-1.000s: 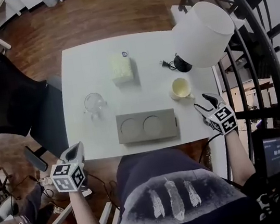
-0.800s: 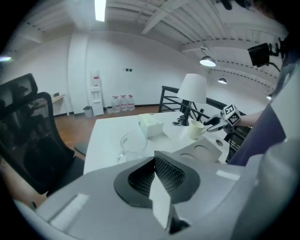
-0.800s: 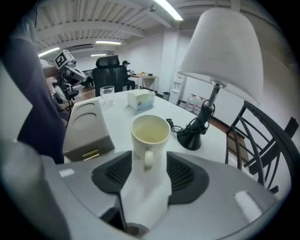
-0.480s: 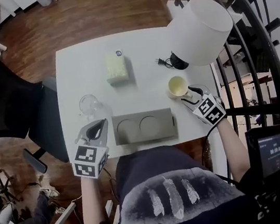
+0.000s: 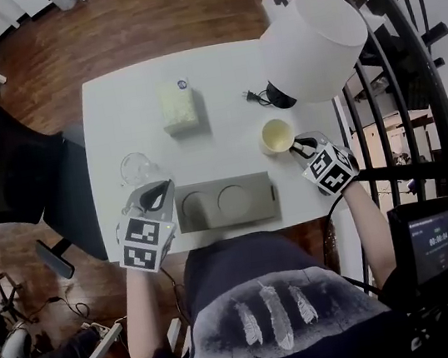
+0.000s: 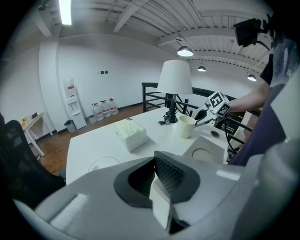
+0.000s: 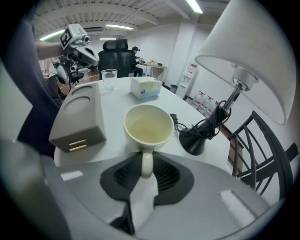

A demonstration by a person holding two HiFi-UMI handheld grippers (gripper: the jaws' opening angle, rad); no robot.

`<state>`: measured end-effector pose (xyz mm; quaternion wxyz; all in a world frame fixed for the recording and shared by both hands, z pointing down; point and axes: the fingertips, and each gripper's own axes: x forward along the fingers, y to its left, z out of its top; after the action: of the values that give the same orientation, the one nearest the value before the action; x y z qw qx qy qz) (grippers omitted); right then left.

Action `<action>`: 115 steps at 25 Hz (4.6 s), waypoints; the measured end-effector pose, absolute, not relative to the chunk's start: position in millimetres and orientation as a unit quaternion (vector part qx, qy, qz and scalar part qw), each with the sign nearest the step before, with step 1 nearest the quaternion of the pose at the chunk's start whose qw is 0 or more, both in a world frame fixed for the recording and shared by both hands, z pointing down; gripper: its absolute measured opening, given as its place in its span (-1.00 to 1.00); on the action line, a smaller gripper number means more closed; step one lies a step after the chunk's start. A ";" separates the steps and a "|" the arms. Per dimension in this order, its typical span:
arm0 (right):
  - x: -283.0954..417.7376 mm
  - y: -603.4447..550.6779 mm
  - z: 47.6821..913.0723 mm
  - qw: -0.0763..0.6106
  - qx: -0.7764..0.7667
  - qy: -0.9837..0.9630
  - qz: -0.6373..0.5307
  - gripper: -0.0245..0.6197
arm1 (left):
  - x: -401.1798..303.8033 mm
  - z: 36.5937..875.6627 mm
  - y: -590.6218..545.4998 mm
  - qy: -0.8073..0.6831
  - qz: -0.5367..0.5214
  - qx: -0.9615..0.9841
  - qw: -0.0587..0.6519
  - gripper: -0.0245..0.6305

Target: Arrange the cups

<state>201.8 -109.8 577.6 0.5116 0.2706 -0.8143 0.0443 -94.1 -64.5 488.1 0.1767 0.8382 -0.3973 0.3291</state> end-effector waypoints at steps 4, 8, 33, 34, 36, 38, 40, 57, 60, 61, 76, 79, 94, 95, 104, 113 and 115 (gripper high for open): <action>199.3 -112.4 577.3 0.512 0.257 -0.819 0.039 -0.73 | -93.4 485.3 -69.5 -0.397 0.335 0.838 0.167 -0.88; 189.6 -111.9 574.4 0.498 0.245 -0.831 0.036 -0.73 | -92.3 483.3 -64.6 -0.391 0.329 0.842 0.174 -0.88; 97.3 -81.4 442.8 0.379 0.164 -0.910 -0.036 -0.73 | -113.5 476.2 -36.4 -0.410 0.314 0.838 0.174 -0.88; 92.7 -75.3 438.6 0.376 0.152 -0.913 -0.036 -0.73 | -113.3 477.1 -34.5 -0.410 0.314 0.838 0.175 -0.88; 86.0 -62.5 435.3 0.381 0.132 -0.914 -0.043 -0.73 | -112.4 478.0 -30.8 -0.410 0.313 0.839 0.174 -0.88; 82.0 -48.8 435.7 0.390 0.117 -0.912 -0.050 -0.73 | -111.9 477.5 -27.3 -0.411 0.312 0.839 0.173 -0.88; 77.2 -33.7 439.8 0.393 0.102 -0.913 -0.046 -0.73 | -114.2 477.4 -22.7 -0.414 0.310 0.839 0.173 -0.88; 73.1 9.0 495.0 0.438 0.076 -0.895 -0.032 -0.73 | -130.9 485.5 4.0 -0.416 0.309 0.836 0.180 -0.88; 76.0 10.4 503.2 0.446 0.071 -0.892 -0.038 -0.73 | -128.6 485.9 5.4 -0.414 0.311 0.836 0.180 -0.88; 76.3 11.2 505.6 0.446 0.068 -0.891 -0.041 -0.73 | -127.6 486.1 5.7 -0.413 0.311 0.837 0.180 -0.88; 69.8 12.6 509.3 0.431 0.068 -0.897 -0.073 -0.72 | -119.5 477.4 2.3 -0.409 0.313 0.840 0.174 -0.88; 72.3 13.5 507.2 0.427 0.073 -0.900 -0.057 -0.71 | -115.4 474.0 2.2 -0.407 0.313 0.841 0.172 -0.88; 101.0 -11.0 427.5 0.306 0.132 -0.943 0.019 -0.22 | -112.9 478.1 -8.7 -0.417 0.315 0.834 0.177 -0.88; 101.6 -17.0 425.6 0.296 0.146 -0.944 0.023 -0.22 | -113.8 478.9 -8.9 -0.417 0.315 0.834 0.178 -0.88; 84.7 -51.9 400.3 0.214 0.191 -0.957 0.030 -0.22 | -110.9 472.2 -21.9 -0.416 0.313 0.837 0.170 -0.88; 88.8 -55.7 362.6 0.075 0.222 -0.969 0.078 -0.91 | -104.0 471.3 -17.8 -0.413 0.300 0.841 0.178 -0.88; 89.7 -54.1 365.4 0.079 0.222 -0.968 0.081 -0.91 | -101.7 470.5 -18.8 -0.409 0.296 0.844 0.181 -0.88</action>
<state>89.7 -54.1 365.4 0.0786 0.2221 -0.9685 0.0812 -101.7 -18.8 470.5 0.1807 0.8440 -0.4095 0.2955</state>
